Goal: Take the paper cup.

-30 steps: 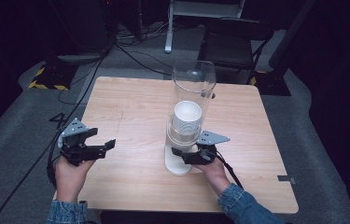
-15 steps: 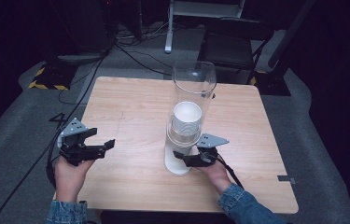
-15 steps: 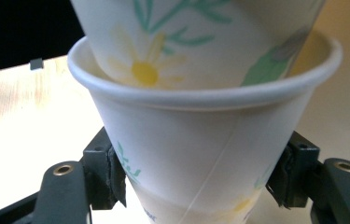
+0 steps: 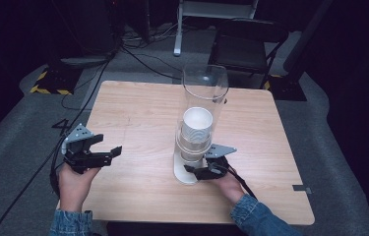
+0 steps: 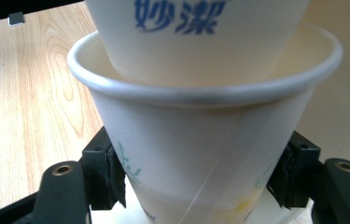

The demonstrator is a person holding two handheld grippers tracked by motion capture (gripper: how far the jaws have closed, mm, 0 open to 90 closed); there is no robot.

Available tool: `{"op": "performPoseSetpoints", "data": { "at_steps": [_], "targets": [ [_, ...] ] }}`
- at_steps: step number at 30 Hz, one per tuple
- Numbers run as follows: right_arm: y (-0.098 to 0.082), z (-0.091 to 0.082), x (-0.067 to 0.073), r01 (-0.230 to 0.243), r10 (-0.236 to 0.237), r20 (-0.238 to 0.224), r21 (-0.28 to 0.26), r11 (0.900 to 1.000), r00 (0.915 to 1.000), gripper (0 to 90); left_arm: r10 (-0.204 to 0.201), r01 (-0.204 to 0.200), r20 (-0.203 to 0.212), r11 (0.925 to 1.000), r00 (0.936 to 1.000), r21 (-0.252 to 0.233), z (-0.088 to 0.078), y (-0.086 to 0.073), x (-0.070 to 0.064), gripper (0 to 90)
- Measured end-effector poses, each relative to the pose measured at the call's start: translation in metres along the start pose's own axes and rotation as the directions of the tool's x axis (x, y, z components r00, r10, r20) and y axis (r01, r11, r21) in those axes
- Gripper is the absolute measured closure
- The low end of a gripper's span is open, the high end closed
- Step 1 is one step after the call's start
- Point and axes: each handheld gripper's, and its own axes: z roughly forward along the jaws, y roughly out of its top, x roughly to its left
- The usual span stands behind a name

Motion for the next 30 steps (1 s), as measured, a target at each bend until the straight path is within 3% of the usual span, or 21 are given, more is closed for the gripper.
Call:
{"op": "performPoseSetpoints", "data": {
  "at_steps": [16, 30],
  "targets": [
    [-0.004, -0.009, 0.0, -0.003, 0.003, -0.014, 0.036, 0.999, 0.9999, 32.4, 0.0, 0.0, 0.003, 1.0, 1.0, 0.003, 0.001, 0.001, 0.002, 17.7],
    [-0.005, -0.035, -0.002, 0.031, -0.035, 0.04, 0.106, 0.994, 0.9986, 32.1, -0.003, 0.003, 0.003, 1.0, 1.0, 0.009, 0.004, 0.001, 0.002, 17.7]
  ]
}}
